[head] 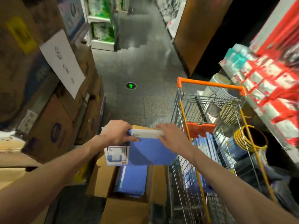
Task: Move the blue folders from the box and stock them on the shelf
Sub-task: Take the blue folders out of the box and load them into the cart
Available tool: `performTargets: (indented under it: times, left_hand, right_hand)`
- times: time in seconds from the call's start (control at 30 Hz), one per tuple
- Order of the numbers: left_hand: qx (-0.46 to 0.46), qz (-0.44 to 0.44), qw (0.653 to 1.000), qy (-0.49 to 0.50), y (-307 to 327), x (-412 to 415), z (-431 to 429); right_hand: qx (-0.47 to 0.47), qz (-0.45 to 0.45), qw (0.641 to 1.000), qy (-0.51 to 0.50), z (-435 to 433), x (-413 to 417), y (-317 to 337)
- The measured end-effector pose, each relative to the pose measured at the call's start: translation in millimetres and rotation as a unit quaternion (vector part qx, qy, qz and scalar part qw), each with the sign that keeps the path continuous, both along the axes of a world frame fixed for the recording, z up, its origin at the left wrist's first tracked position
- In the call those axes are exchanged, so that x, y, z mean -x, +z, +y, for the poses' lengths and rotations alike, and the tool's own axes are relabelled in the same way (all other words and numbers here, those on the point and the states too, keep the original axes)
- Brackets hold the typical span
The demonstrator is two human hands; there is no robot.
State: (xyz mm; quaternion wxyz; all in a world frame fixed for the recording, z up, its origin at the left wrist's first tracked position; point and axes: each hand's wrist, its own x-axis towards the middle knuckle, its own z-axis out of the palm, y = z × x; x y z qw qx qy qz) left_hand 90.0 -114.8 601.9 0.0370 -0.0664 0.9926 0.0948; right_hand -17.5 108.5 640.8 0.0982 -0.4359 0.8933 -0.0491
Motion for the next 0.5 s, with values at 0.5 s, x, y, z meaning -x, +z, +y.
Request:
performTargets:
  times: [0.5]
  left_hand:
    - [-0.619,0.077,0.742,0.246,44,-3,119]
  right_hand:
    - [0.415,-0.292,0.718,-0.476,143,-55,9]
